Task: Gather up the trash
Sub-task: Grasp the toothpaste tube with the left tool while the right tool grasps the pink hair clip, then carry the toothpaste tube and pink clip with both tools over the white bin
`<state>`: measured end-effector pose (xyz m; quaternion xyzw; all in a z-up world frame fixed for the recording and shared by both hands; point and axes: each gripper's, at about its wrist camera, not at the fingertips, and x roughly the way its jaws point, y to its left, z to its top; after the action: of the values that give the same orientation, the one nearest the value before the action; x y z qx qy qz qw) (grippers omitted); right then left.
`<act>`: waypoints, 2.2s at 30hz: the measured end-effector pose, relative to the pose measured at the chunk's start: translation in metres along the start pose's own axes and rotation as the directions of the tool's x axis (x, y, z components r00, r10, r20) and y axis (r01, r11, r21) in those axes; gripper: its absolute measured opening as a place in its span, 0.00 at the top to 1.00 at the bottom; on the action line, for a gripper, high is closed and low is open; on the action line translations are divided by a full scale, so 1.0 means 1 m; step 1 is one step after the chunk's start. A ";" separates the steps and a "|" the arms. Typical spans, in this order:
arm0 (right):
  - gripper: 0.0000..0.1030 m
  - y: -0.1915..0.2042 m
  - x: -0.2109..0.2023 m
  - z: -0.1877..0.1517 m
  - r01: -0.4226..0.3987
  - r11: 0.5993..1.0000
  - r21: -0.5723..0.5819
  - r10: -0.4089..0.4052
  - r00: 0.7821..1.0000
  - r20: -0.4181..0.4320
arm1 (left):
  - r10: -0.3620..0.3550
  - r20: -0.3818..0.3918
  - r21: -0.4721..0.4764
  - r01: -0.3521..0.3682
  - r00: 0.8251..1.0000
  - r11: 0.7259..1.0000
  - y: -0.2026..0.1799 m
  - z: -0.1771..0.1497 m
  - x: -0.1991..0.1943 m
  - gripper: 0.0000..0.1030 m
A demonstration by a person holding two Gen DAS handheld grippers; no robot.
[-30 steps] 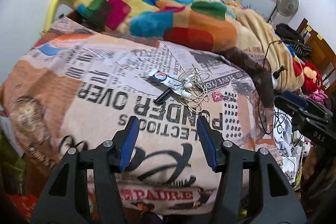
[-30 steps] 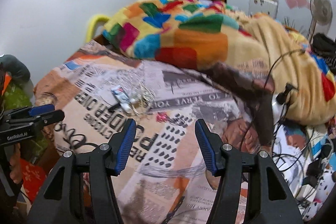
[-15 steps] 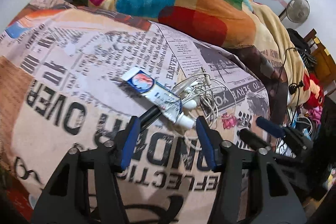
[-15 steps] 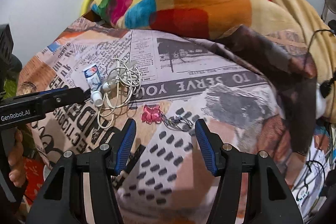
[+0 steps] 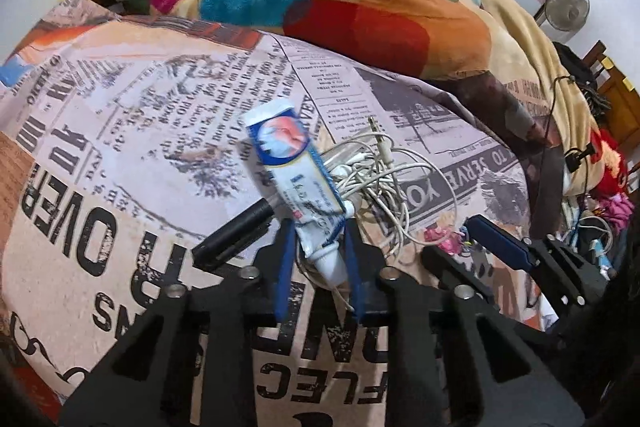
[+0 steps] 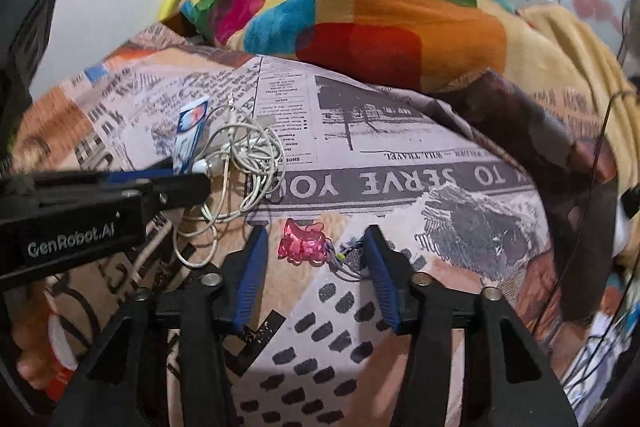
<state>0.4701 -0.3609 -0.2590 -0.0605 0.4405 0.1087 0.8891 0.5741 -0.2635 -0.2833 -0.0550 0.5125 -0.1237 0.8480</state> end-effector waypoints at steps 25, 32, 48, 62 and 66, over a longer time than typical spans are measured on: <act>0.77 0.003 -0.102 0.033 -0.148 0.985 0.090 0.136 0.983 0.124 | -0.026 0.200 0.029 0.020 0.979 0.999 -0.001 -0.015 -0.149 0.80; 0.77 0.037 -0.159 0.046 -0.151 0.988 0.014 0.145 0.967 0.210 | -0.002 0.287 0.008 -0.001 0.958 1.000 0.010 -0.026 -0.214 0.80; 0.77 0.136 -0.243 0.049 -0.211 0.968 -0.132 0.243 0.915 0.322 | 0.095 0.437 -0.107 -0.053 0.895 0.993 0.083 -0.089 -0.350 0.80; 0.77 0.264 -0.271 0.035 -0.338 0.898 -0.281 0.417 0.857 0.302 | 0.253 0.470 -0.245 -0.150 0.846 0.958 0.177 -0.169 -0.435 0.80; 0.77 0.303 -0.276 0.027 -0.371 0.866 -0.336 0.467 0.839 0.280 | 0.304 0.468 -0.289 -0.181 0.830 0.940 0.205 -0.198 -0.455 0.80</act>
<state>0.2545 -0.1007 -0.0267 -0.0609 0.2577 0.3697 0.8906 0.2293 0.0618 -0.0322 -0.1185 0.2856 0.0652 0.9488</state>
